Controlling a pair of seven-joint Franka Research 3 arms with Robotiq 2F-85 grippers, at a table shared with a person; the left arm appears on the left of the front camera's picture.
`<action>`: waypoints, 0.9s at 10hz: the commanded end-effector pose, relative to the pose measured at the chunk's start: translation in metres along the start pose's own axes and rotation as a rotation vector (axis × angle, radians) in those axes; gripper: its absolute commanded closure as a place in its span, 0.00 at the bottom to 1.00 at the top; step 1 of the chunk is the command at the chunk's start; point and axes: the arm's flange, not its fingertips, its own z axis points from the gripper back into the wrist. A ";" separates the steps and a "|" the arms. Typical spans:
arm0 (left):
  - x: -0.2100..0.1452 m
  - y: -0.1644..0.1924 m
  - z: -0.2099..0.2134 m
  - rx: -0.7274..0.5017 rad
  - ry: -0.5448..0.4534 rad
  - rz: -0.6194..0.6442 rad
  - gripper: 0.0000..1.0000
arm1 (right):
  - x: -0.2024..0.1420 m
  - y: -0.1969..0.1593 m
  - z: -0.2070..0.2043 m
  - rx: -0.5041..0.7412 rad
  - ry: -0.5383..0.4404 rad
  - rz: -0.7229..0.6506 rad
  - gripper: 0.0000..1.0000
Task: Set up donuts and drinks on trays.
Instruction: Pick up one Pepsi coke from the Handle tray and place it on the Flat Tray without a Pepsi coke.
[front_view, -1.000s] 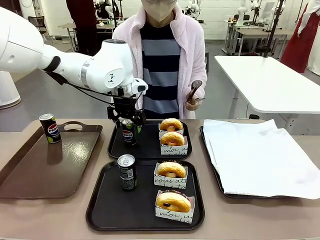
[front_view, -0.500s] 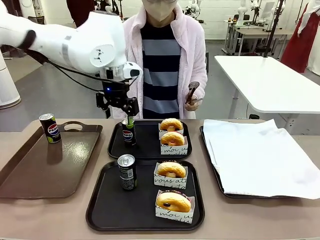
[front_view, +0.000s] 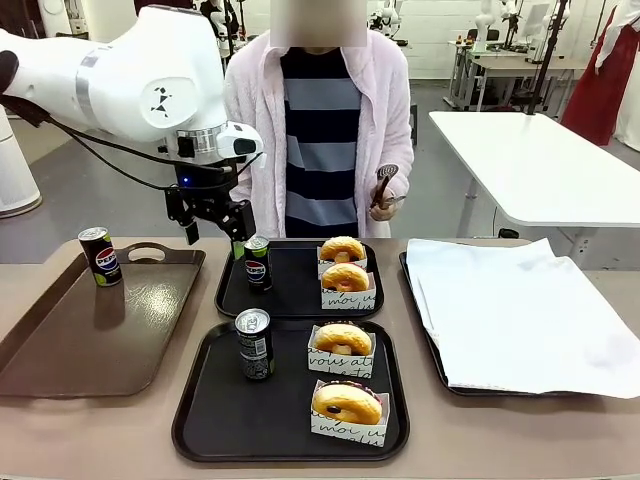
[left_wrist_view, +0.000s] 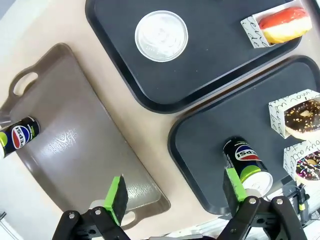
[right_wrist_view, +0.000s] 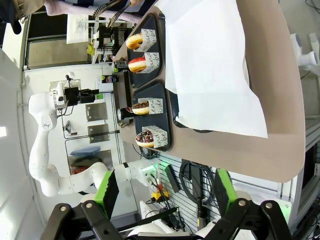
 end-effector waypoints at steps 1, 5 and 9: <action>0.006 -0.002 0.002 0.002 -0.006 0.007 0.00 | 0.001 -0.001 0.002 0.026 -0.009 0.018 0.00; -0.041 0.059 0.008 -0.066 0.028 0.063 0.01 | 0.001 -0.001 0.002 0.026 -0.009 0.018 0.00; -0.126 0.149 0.023 -0.120 0.041 0.109 0.01 | 0.001 -0.001 0.002 0.026 -0.009 0.018 0.00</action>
